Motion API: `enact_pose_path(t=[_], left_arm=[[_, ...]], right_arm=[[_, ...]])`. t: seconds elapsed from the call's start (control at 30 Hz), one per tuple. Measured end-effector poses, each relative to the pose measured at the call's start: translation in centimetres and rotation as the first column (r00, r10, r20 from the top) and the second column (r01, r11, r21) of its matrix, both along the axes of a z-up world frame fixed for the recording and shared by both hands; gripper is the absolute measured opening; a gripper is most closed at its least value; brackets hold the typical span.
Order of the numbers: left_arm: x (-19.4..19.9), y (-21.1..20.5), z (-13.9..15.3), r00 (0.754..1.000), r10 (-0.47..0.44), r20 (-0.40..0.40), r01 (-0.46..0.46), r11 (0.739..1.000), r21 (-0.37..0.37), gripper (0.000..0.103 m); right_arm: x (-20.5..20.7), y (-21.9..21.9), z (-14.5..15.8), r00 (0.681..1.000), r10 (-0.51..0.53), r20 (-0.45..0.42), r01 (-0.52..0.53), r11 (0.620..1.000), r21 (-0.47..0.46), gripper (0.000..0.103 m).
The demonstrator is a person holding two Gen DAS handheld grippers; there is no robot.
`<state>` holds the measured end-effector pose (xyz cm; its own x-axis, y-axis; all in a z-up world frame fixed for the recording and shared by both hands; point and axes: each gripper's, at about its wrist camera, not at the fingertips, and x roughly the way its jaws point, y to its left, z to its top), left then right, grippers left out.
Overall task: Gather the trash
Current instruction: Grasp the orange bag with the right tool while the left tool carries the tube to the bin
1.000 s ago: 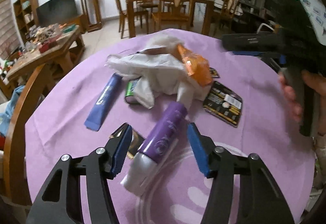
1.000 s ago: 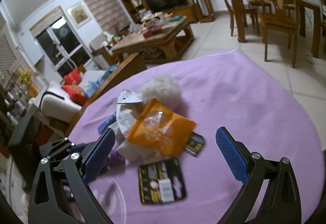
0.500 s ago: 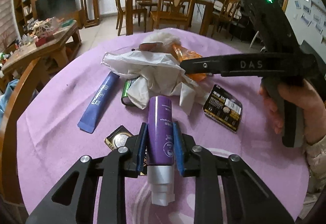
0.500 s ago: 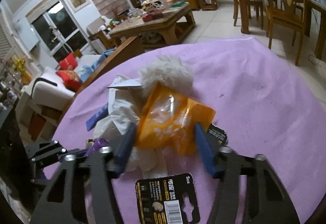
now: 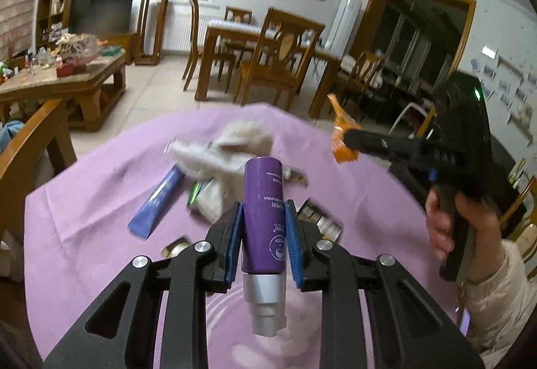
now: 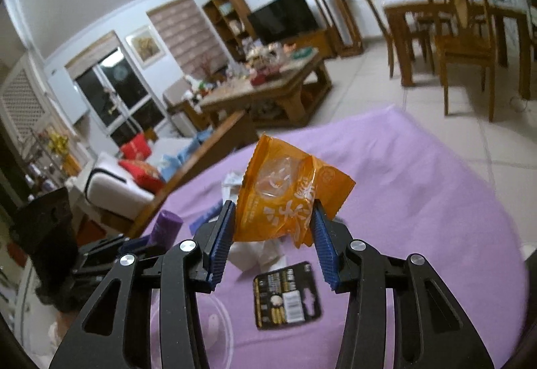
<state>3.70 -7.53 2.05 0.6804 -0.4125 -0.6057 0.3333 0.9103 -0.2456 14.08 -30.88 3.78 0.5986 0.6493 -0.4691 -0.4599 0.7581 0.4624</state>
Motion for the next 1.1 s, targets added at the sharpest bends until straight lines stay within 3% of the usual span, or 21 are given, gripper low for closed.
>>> enact_pose_path(t=[0.23, 0.5, 0.77, 1.1], left_arm=[[0.7, -5.8, 3.1, 0.994, -0.074, 0.083, 0.079, 0.995, -0.054, 0.024], [2.5, -17.4, 4.5, 0.958, -0.261, 0.117, 0.271, 0.958, -0.089, 0.024], [3.3, -27.8, 3.5, 0.909, -0.408, 0.09, 0.416, 0.902, -0.116, 0.024], [4.2, -37.5, -0.3, 0.849, -0.527, 0.029, 0.528, 0.845, -0.084, 0.024]], right_arm=[[-4.0, -9.2, 2.9, 0.978, -0.173, 0.121, 0.168, 0.985, 0.046, 0.045], [-9.0, -22.6, 3.4, 0.903, -0.394, 0.172, 0.382, 0.919, 0.095, 0.045], [-12.2, -34.4, 0.7, 0.828, -0.545, 0.133, 0.532, 0.838, 0.124, 0.045], [-12.9, -42.7, -5.1, 0.773, -0.633, 0.035, 0.623, 0.768, 0.146, 0.045]])
